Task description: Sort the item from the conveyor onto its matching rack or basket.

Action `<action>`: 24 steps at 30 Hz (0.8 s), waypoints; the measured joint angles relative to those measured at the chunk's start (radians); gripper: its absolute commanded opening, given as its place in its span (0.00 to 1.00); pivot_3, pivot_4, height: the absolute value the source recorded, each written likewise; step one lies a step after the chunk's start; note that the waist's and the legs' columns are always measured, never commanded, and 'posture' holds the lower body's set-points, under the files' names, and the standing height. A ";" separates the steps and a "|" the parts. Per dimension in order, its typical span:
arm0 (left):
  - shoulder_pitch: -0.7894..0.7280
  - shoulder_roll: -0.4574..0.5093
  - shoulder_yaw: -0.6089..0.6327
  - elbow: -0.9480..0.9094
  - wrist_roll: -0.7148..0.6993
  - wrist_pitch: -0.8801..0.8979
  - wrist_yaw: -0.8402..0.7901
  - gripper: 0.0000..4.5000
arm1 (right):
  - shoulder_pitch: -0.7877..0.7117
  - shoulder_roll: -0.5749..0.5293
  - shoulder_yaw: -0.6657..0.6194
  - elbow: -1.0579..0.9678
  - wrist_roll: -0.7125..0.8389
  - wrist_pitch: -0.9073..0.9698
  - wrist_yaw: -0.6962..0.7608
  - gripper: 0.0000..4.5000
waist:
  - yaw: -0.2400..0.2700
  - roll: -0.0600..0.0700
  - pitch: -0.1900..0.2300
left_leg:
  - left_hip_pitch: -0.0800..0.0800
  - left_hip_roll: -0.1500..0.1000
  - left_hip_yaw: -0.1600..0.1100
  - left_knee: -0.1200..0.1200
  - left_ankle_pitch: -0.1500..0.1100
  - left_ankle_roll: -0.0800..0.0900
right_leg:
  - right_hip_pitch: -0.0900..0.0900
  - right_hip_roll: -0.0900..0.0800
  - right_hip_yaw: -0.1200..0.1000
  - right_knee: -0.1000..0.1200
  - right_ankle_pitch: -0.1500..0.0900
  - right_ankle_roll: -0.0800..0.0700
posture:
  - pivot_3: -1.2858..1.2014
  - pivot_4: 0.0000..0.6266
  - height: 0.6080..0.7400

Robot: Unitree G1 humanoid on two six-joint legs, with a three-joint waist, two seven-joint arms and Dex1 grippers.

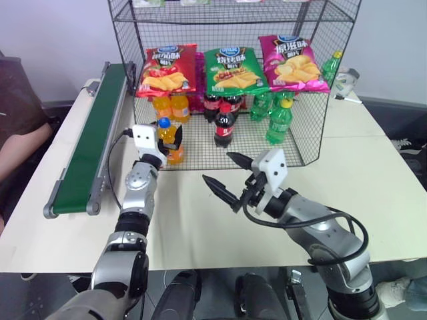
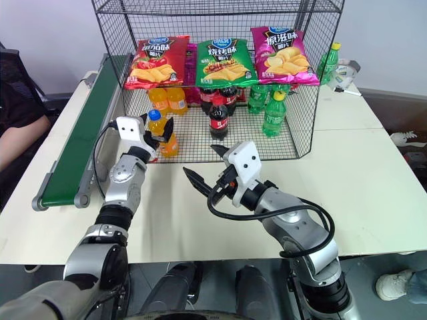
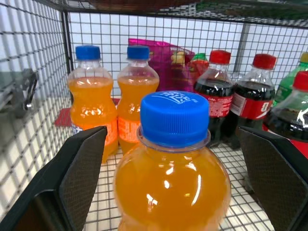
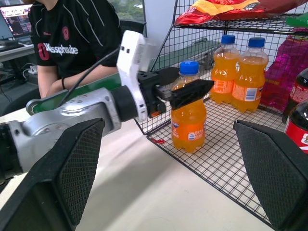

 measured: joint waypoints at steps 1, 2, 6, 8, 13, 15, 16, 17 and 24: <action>0.010 0.005 0.001 -0.028 0.000 0.019 0.002 1.00 | -0.001 0.000 0.000 -0.002 0.001 0.005 -0.003 1.00 | 0.000 0.000 0.000 | 0.000 0.000 0.000 0.000 0.000 0.000 | 0.000 0.000 0.000 0.000 0.000 0.000 | 0.52 0.24 1.00; 0.025 0.008 0.001 -0.065 0.000 0.038 0.003 1.00 | -0.003 0.003 0.000 -0.002 0.001 0.007 -0.004 1.00 | 0.000 0.000 0.000 | 0.000 0.000 0.000 0.000 0.000 0.000 | 0.000 0.000 0.000 0.000 0.000 0.000 | 0.52 0.24 1.00; 0.065 0.027 0.000 -0.172 -0.002 0.108 0.001 1.00 | -0.011 0.005 -0.001 -0.004 0.004 0.009 -0.004 1.00 | 0.000 0.000 0.000 | 0.000 0.000 0.000 0.000 0.000 0.000 | 0.000 0.000 0.000 0.000 0.000 0.000 | 0.52 0.24 1.00; 0.094 0.038 0.001 -0.252 -0.027 0.168 -0.014 1.00 | -0.012 0.005 -0.002 -0.004 0.006 0.012 -0.004 1.00 | 0.000 0.000 0.000 | 0.000 0.000 0.000 0.000 0.000 0.000 | 0.000 0.000 0.000 0.000 0.000 0.000 | 0.52 0.24 1.00; 0.212 0.122 -0.001 -0.520 -0.125 0.381 -0.102 1.00 | -0.013 0.004 -0.006 -0.008 0.021 0.013 -0.002 1.00 | -0.005 0.000 0.000 | 0.000 0.001 0.000 0.000 0.000 0.000 | 0.000 -0.001 0.001 0.000 0.000 0.000 | 0.52 0.24 1.00; 0.279 0.204 0.002 -0.634 -0.178 0.486 -0.161 1.00 | -0.012 0.002 -0.008 -0.011 0.021 0.014 -0.003 1.00 | -0.017 0.001 0.000 | 0.000 0.001 0.000 -0.001 0.000 0.000 | 0.000 -0.001 0.001 0.000 0.000 -0.001 | 0.52 0.24 1.00; 0.317 0.260 0.013 -0.690 -0.211 0.544 -0.195 1.00 | -0.012 0.001 -0.007 -0.012 0.022 0.015 -0.003 1.00 | -0.020 0.001 0.000 | 0.000 0.002 0.000 -0.002 0.000 0.000 | -0.001 -0.001 0.001 0.000 0.000 -0.001 | 0.52 0.24 1.00; 0.340 0.292 0.025 -0.719 -0.231 0.578 -0.215 1.00 | -0.010 -0.001 -0.009 -0.014 0.023 0.015 -0.003 1.00 | -0.021 0.001 0.000 | 0.001 0.002 0.000 -0.002 0.000 0.000 | -0.001 -0.001 0.001 0.000 0.000 -0.001 | 0.52 0.24 1.00; 0.492 0.467 0.172 -0.847 -0.325 0.738 -0.290 1.00 | -0.005 -0.009 -0.016 -0.018 0.040 0.018 0.009 1.00 | -0.013 0.002 0.000 | 0.001 0.001 0.000 -0.002 0.000 0.000 | -0.004 -0.002 0.002 -0.002 -0.002 -0.004 | 0.52 0.24 1.00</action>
